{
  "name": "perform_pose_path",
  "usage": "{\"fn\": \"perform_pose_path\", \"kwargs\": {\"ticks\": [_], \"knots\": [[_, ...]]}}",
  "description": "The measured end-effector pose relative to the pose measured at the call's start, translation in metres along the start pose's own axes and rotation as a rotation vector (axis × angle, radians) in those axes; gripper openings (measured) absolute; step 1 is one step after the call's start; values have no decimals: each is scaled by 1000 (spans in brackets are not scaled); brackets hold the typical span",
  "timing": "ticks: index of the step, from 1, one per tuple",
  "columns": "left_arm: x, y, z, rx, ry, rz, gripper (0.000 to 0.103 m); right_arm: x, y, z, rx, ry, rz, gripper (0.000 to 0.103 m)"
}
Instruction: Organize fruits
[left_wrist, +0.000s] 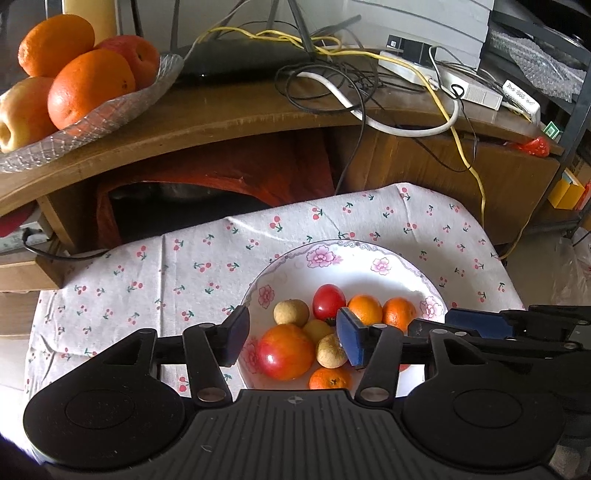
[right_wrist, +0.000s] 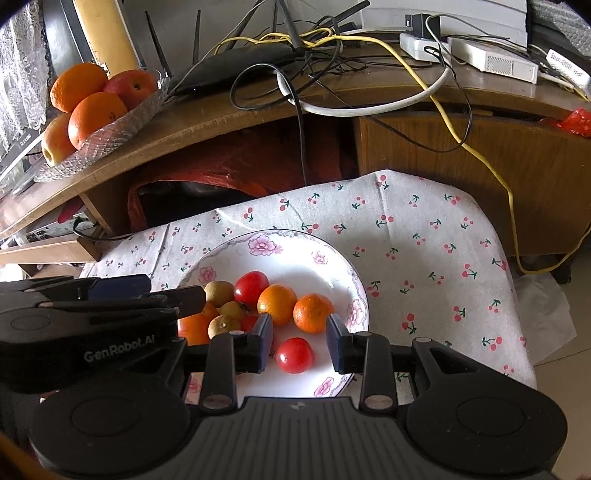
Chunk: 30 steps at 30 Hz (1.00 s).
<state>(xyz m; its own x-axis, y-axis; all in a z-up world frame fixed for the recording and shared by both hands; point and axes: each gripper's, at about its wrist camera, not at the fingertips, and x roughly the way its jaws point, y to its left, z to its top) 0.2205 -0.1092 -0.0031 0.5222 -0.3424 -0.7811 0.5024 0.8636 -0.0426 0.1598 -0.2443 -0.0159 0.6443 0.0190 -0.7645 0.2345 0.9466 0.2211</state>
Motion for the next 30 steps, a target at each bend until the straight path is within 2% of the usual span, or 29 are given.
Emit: {"fn": "perform_pose_path", "kwargs": {"ticks": [5,16,25,30], "knots": [[-3,0,-4,-3,0,-2,64,-5,-1,-3,-2,1,-7,34],[-23,-8,-26,15,-6,22,84,-22,-8,-22,9,20,-40,37],[-38,-5,-44,0,-5,57,88,-41,-2,-40,18,8,-32,37],[-48,-1,-54,-8,-22,89,94,-51,5,-48,12,-7,-34,37]]}}
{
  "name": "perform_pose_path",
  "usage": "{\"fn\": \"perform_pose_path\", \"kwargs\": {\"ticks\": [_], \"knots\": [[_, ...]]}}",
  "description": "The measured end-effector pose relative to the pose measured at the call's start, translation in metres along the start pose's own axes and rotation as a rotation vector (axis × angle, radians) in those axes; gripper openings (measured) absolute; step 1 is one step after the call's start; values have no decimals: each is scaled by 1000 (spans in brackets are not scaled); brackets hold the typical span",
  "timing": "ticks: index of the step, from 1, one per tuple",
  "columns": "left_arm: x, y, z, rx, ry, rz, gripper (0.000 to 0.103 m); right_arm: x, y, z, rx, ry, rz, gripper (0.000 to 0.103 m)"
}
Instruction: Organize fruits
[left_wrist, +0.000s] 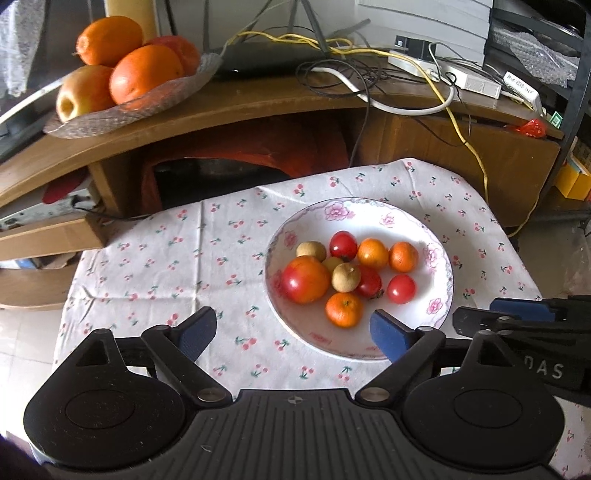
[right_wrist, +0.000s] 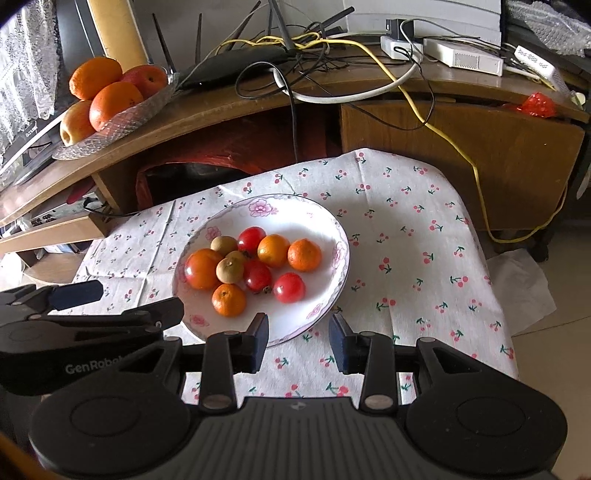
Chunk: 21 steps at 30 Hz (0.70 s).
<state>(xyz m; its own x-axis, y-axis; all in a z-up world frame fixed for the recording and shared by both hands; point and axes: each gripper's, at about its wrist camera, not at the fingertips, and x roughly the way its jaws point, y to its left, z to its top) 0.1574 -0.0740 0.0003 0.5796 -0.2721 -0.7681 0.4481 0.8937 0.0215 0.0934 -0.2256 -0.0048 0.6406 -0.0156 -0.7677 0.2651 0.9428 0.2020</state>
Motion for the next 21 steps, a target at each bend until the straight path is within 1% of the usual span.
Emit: {"fn": "perform_pose_path", "kwargs": {"ticks": [3,8,10,15,21], "knots": [[-6,3,-6,-14,-7,3,97,-7,2,-4,5,-9,10,37],[-18,5,-14,-34,-40,-3,99,-19,5,-13,11,-24,27,38],[-23,4,-17,-30,-53,19,103,-22,7,-16,8,-30,22,38],[-35,-3,-26,6,-82,61,103,-31,8,-24,9,-37,20,38],[-47,-4,-37,-2,-95,59,103,-43,8,-35,16,-46,24,38]]}}
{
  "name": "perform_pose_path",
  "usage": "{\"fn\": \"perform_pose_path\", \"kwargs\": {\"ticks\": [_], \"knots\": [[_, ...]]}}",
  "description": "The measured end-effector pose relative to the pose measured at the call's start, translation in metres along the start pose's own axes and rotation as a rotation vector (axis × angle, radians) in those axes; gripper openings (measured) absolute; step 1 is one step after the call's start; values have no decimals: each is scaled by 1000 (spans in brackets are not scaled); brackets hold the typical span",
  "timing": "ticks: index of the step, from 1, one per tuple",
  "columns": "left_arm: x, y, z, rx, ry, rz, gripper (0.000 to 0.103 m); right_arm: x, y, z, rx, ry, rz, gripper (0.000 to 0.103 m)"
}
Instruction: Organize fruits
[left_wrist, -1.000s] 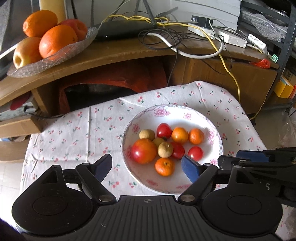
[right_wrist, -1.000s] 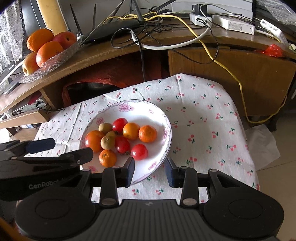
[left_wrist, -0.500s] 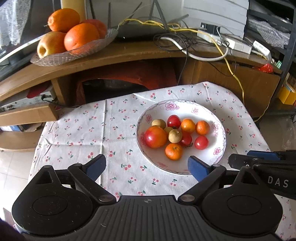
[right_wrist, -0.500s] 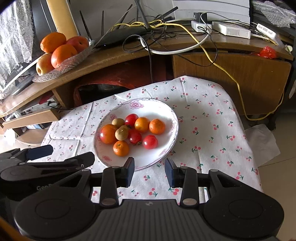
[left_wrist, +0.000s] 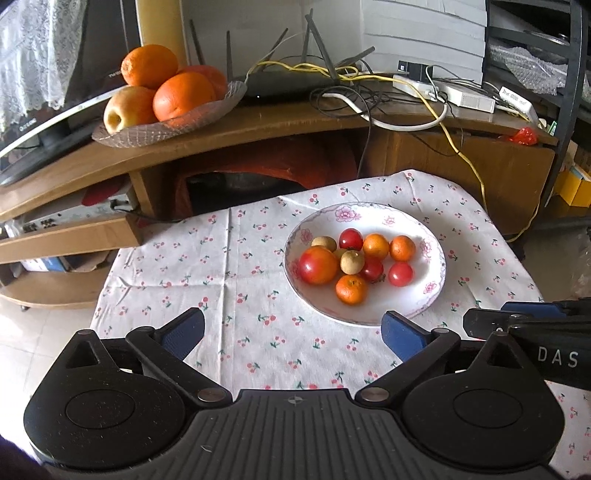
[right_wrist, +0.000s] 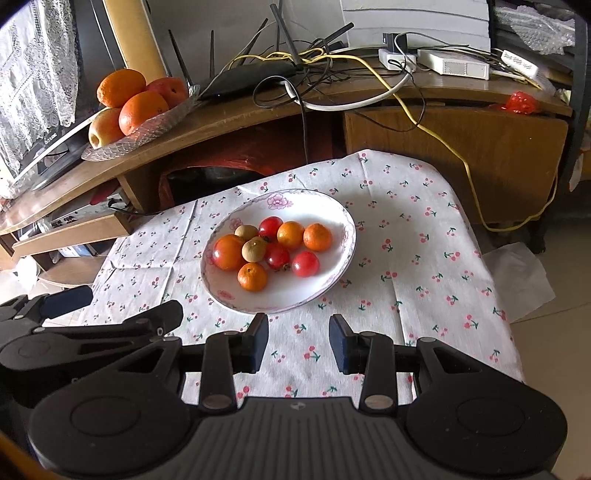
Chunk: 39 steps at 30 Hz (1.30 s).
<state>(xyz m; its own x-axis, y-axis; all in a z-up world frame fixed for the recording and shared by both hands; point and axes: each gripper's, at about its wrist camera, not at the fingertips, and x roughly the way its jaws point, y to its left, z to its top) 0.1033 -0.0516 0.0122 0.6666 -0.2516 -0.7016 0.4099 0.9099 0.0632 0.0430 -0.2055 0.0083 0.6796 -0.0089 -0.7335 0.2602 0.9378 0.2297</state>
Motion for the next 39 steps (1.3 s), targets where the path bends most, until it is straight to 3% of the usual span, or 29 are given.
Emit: {"fn": "perform_pose_path", "kwargs": {"ticks": [13,26,31,35,39], "knots": [[-22,-1,-24,-18,-6,-8,103,-20,4,-25,-9,-7,-5,38],[-34,10,-58,-121,43,-59,103,-33,9,-55,-24,12,6,38],[-45,7,-70,-79,32,-25,103,-39,13,-69,-38,25,8,38],[-47,11,-78,-129,71,-40,103,-43,14,-77,-40,29,20,38],[-48,10,-80,-110,75,-30,103,-45,17,-84,-46,39,23,38]]}}
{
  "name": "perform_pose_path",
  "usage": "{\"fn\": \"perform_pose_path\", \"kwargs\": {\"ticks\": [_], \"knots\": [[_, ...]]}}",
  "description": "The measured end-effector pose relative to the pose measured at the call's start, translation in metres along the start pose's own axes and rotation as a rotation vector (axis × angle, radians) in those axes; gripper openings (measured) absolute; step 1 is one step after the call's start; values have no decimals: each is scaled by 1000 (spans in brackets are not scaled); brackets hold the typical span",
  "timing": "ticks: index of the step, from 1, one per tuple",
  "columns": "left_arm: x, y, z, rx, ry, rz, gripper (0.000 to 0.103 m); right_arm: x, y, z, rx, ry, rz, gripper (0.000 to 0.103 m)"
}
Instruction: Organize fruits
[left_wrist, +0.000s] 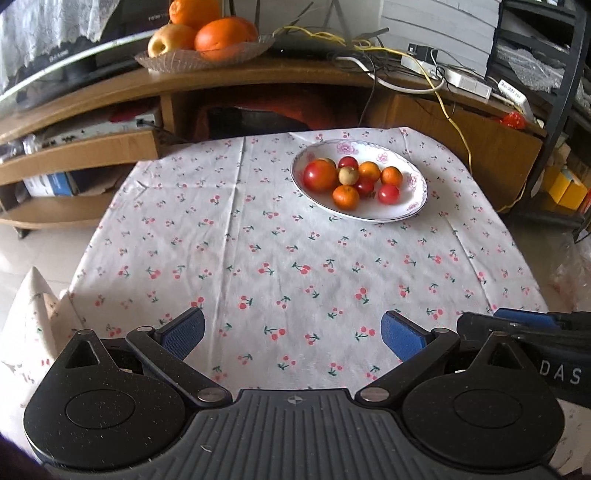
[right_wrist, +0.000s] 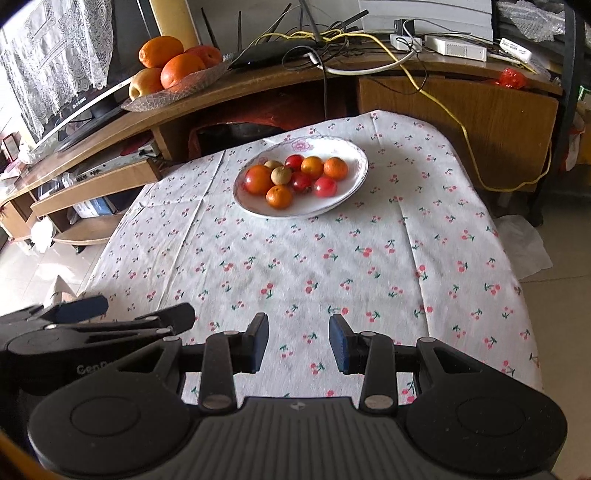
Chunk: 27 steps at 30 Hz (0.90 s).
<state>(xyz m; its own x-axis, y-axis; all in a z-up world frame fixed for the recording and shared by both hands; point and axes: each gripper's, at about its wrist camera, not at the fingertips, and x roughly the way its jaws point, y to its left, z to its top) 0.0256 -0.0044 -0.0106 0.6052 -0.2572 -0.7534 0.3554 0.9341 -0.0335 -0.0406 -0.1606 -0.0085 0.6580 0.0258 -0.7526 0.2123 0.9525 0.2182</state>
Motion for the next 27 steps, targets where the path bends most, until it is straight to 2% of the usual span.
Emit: {"fn": "perform_pose_path", "kwargs": {"ticks": [13,27], "knots": [[-3,1,-5,8,-17,-6,102,-2,0,-4,1,5,12,38],[-7,-4,-5,38,-63,31,102,-2,0,-4,2,1,11,38]]}}
